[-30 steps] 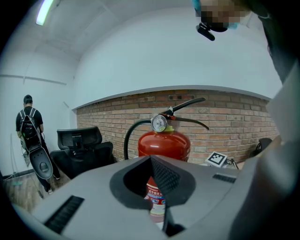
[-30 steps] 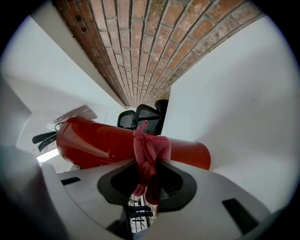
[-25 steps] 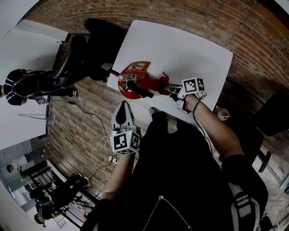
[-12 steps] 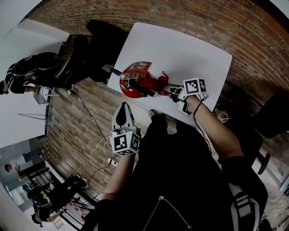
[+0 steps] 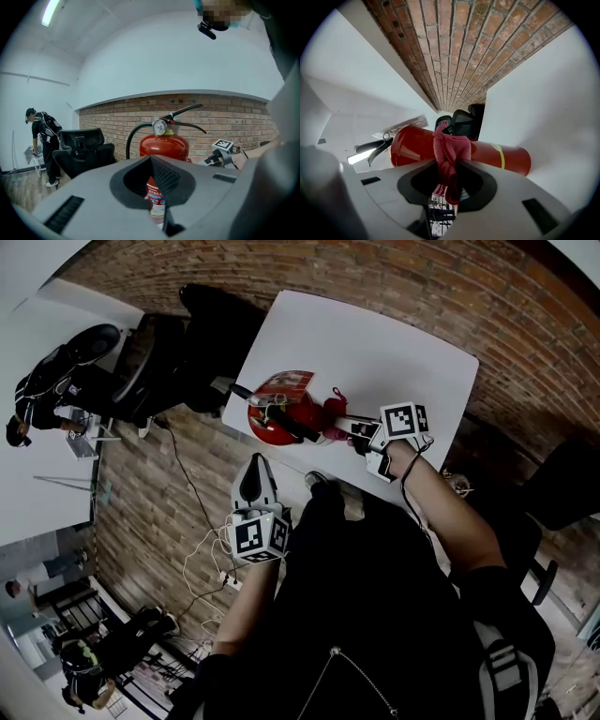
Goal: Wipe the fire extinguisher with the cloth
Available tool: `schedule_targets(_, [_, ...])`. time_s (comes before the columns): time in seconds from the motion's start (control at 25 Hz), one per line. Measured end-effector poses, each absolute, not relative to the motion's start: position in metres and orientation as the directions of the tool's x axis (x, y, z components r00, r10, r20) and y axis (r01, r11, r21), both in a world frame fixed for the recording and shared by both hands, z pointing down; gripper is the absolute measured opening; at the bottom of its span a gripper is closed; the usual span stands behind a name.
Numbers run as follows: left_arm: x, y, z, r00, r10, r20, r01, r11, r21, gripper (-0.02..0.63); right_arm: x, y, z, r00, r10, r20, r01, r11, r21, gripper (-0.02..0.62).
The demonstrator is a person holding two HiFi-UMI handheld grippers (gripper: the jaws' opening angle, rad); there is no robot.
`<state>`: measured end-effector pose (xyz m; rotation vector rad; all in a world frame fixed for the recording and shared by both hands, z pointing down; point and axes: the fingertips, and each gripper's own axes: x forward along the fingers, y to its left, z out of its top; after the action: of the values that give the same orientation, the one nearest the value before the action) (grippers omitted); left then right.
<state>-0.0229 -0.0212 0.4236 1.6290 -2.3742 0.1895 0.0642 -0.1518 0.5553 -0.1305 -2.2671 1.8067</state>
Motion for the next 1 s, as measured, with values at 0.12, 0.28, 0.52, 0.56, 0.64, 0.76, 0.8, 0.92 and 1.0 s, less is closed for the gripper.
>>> schedule_targets(0.12, [-0.023, -0.022, 0.423, -0.341, -0.898, 0.278, -0.93, 0.365, 0.038, 0.03, 0.065, -0.151, 0.543, -0.969, 0.218, 0.115, -0.062, 0.234, -0.97, 0.107])
schedule_targets(0.28, [-0.023, -0.023, 0.421, -0.341, -0.9, 0.272, -0.93, 0.365, 0.041, 0.031, 0.065, -0.152, 0.528, -0.971, 0.223, 0.083, -0.029, 0.232, -0.972, 0.107])
schedule_targets(0.52, [-0.025, -0.021, 0.42, -0.342, -0.901, 0.267, -0.93, 0.366, 0.043, 0.031, 0.066, -0.151, 0.504, -0.974, 0.222, 0.05, 0.005, 0.241, -0.97, 0.107])
schedule_targets(0.56, [-0.025, -0.02, 0.42, -0.342, -0.901, 0.266, -0.93, 0.366, 0.044, 0.03, 0.066, -0.151, 0.499, -0.974, 0.222, 0.043, 0.013, 0.246, -0.969, 0.107])
schedule_targets(0.64, [-0.025, -0.018, 0.419, -0.345, -0.901, 0.264, -0.929, 0.368, 0.043, 0.03, 0.067, -0.151, 0.489, -0.974, 0.224, 0.029, 0.03, 0.255, -0.966, 0.107])
schedule_targets(0.76, [-0.026, -0.015, 0.42, -0.351, -0.899, 0.262, -0.926, 0.375, 0.044, 0.031, 0.066, -0.15, 0.476, -0.974, 0.226, 0.006, 0.054, 0.258, -0.965, 0.107])
schedule_targets(0.8, [-0.026, -0.014, 0.42, -0.352, -0.899, 0.262, -0.926, 0.376, 0.046, 0.031, 0.067, -0.15, 0.471, -0.974, 0.226, -0.003, 0.063, 0.258, -0.964, 0.107])
schedule_targets(0.92, [-0.025, -0.012, 0.42, -0.353, -0.899, 0.261, -0.925, 0.376, 0.046, 0.03, 0.067, -0.15, 0.456, -0.974, 0.226, -0.028, 0.09, 0.265, -0.96, 0.107])
schedule_targets(1.0, [-0.025, -0.011, 0.42, -0.353, -0.898, 0.261, -0.925, 0.377, 0.046, 0.029, 0.068, -0.15, 0.447, -0.974, 0.225, -0.036, 0.099, 0.275, -0.956, 0.107])
